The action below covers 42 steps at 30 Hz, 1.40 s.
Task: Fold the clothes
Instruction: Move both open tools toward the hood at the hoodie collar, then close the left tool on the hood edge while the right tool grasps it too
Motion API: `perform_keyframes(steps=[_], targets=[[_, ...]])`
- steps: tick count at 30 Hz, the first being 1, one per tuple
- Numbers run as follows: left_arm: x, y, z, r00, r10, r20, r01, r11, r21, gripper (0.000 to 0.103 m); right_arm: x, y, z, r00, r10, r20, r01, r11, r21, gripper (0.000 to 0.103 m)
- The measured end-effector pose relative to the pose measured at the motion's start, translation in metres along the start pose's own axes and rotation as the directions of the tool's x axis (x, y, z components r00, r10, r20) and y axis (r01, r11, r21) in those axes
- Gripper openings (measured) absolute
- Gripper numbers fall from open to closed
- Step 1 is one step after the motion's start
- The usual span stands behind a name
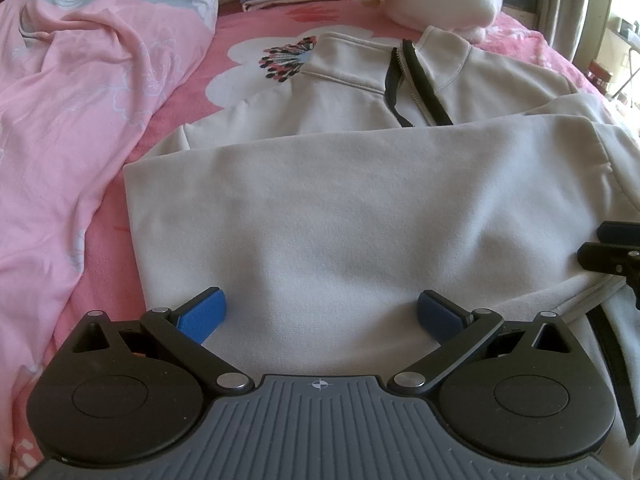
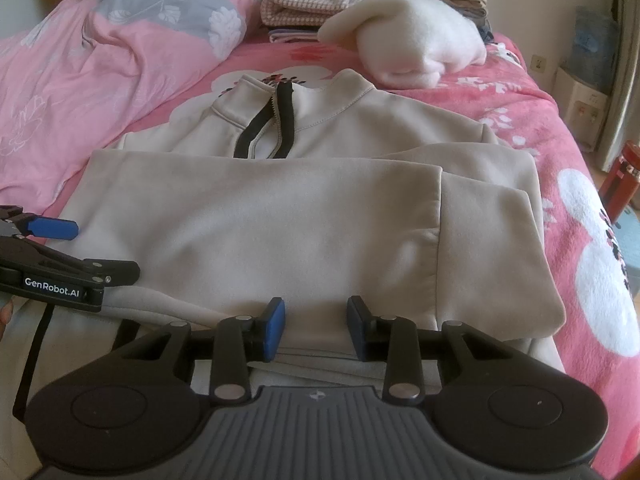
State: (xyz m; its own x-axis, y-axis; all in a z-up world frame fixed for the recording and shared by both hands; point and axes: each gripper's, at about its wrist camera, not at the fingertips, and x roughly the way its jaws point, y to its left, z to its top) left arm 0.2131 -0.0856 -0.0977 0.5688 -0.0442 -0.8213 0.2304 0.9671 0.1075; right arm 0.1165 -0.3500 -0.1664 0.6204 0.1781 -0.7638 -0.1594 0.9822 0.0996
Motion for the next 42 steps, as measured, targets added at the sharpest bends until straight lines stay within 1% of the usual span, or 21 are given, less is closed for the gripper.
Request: perform_keyframes(steps=[20, 22, 24, 25, 27, 29, 31, 34, 36, 39, 42], targets=[[0.0, 0.003, -0.004, 1.0, -0.015, 0.022, 0.015, 1.0, -0.005, 0.103, 0.0, 0.002, 0.001, 1.0, -0.011, -0.002, 0.011, 1.0, -0.003, 0.037], [-0.002, 0.004, -0.005, 0.999, -0.019, 0.042, 0.019, 1.0, 0.008, 0.103, -0.001, 0.002, 0.004, 1.0, -0.006, -0.01, 0.006, 1.0, -0.003, 0.039], [-0.007, 0.007, -0.005, 0.997, -0.008, 0.074, 0.007, 1.0, 0.019, 0.103, -0.003, 0.001, 0.01, 1.0, 0.004, -0.015, -0.004, 1.0, -0.004, 0.04], [-0.011, 0.01, -0.004, 0.995, -0.004, 0.101, 0.002, 1.0, 0.02, 0.103, -0.004, 0.001, 0.013, 1.0, 0.009, -0.017, -0.009, 1.0, -0.005, 0.04], [-0.021, 0.016, 0.0, 0.985, -0.015, 0.17, 0.012, 1.0, 0.02, 0.103, -0.01, -0.001, 0.022, 1.0, 0.021, 0.007, -0.021, 1.0, 0.0, 0.04], [-0.027, 0.025, 0.009, 0.975, -0.035, 0.218, 0.033, 0.999, 0.014, 0.103, -0.016, -0.002, 0.035, 0.998, 0.038, 0.043, -0.038, 0.999, 0.007, 0.04], [-0.024, 0.038, 0.023, 0.971, -0.034, 0.236, 0.037, 0.999, -0.009, 0.103, -0.019, -0.005, 0.051, 0.996, 0.056, 0.072, -0.057, 0.998, 0.007, 0.04], [-0.015, 0.052, 0.047, 0.968, -0.022, 0.25, 0.034, 0.998, -0.046, 0.103, -0.013, -0.009, 0.075, 0.994, 0.07, 0.085, -0.071, 0.997, 0.01, 0.04], [-0.006, 0.057, 0.064, 0.963, -0.026, 0.267, 0.045, 0.997, -0.066, 0.102, -0.005, -0.013, 0.093, 0.993, 0.093, 0.079, -0.095, 0.995, 0.022, 0.04], [0.013, 0.069, 0.092, 0.96, -0.092, 0.264, 0.132, 0.982, -0.139, 0.099, 0.012, -0.019, 0.121, 0.99, 0.119, 0.072, -0.122, 0.992, 0.041, 0.04], [0.033, 0.076, 0.118, 0.948, -0.148, 0.282, 0.21, 0.956, -0.204, 0.098, 0.033, -0.03, 0.153, 0.989, 0.12, 0.081, -0.127, 0.988, 0.09, 0.04]])
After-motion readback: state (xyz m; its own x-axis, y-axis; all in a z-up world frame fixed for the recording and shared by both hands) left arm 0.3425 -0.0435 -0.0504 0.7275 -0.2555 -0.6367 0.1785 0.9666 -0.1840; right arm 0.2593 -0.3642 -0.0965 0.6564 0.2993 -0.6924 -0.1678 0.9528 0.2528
